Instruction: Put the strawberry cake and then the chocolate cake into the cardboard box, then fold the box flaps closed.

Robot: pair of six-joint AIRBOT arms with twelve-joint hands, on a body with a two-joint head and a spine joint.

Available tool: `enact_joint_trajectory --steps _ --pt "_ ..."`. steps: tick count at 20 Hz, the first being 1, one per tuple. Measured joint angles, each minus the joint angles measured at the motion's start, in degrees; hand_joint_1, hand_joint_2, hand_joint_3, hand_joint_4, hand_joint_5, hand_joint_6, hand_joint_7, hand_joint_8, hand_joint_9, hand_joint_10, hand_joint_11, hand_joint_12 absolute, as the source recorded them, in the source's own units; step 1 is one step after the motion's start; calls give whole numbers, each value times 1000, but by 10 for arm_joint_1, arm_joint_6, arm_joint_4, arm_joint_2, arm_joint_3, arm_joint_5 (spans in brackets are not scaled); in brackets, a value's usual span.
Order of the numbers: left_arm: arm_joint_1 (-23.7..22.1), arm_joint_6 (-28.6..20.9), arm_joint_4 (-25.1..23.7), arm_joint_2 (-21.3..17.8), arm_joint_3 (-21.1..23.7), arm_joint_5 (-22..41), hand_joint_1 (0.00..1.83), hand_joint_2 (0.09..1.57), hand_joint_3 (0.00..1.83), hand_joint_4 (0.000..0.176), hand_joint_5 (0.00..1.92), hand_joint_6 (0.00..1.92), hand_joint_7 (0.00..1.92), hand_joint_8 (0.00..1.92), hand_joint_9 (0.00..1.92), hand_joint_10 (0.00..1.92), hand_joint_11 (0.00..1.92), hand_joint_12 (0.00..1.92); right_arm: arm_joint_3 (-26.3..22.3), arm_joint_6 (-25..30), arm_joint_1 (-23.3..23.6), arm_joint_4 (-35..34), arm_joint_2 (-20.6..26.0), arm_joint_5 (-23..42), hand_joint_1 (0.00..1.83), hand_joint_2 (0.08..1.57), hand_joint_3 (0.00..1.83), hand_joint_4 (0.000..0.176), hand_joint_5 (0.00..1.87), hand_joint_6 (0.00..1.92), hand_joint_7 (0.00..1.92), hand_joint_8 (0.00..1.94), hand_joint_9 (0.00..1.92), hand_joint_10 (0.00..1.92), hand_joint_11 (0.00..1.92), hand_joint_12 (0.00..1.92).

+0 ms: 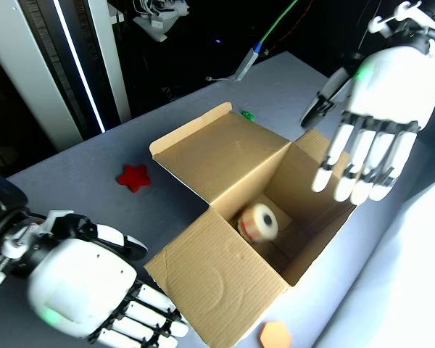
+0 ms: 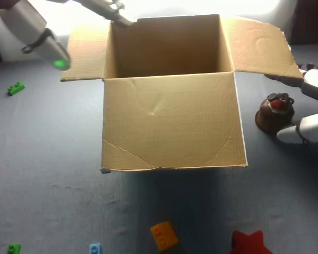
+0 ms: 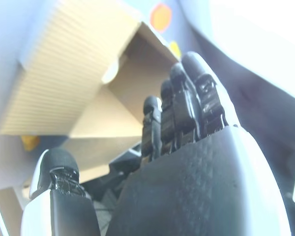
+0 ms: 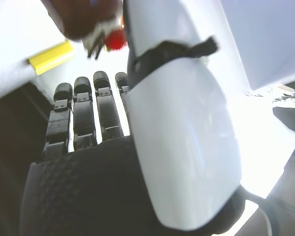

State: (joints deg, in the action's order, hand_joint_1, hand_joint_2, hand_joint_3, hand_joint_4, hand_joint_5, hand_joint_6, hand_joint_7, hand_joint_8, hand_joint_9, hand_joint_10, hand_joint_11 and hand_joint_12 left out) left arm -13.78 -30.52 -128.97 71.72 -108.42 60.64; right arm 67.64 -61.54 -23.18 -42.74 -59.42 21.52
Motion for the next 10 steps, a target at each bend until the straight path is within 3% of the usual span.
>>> enact_joint_trajectory --steps 5,6,8,10 --pt "-1 -21 -11 -45 5 18 313 1013 1 77 162 0 174 0 245 0 0 1034 36 -2 -8 -1 -36 16 1153 1030 0 9 0 0 5 0 1 0 0 0" --pt "-1 -26 -11 -54 5 21 291 1029 8 74 140 0 165 0 236 0 0 1031 44 -2 -10 -2 -44 17 1138 1027 0 0 3 1 28 9 18 7 0 0" --pt "-1 -35 -16 -68 5 27 280 1040 10 72 145 4 161 2 243 4 0 1034 49 -2 -12 0 -52 19 1138 1027 0 0 8 3 30 7 19 7 0 0" --pt "-1 -41 -22 -82 4 35 324 1030 3 77 173 14 177 7 249 6 0 1029 52 -2 -13 -1 -55 18 1169 993 0 13 39 15 81 24 45 17 0 0"
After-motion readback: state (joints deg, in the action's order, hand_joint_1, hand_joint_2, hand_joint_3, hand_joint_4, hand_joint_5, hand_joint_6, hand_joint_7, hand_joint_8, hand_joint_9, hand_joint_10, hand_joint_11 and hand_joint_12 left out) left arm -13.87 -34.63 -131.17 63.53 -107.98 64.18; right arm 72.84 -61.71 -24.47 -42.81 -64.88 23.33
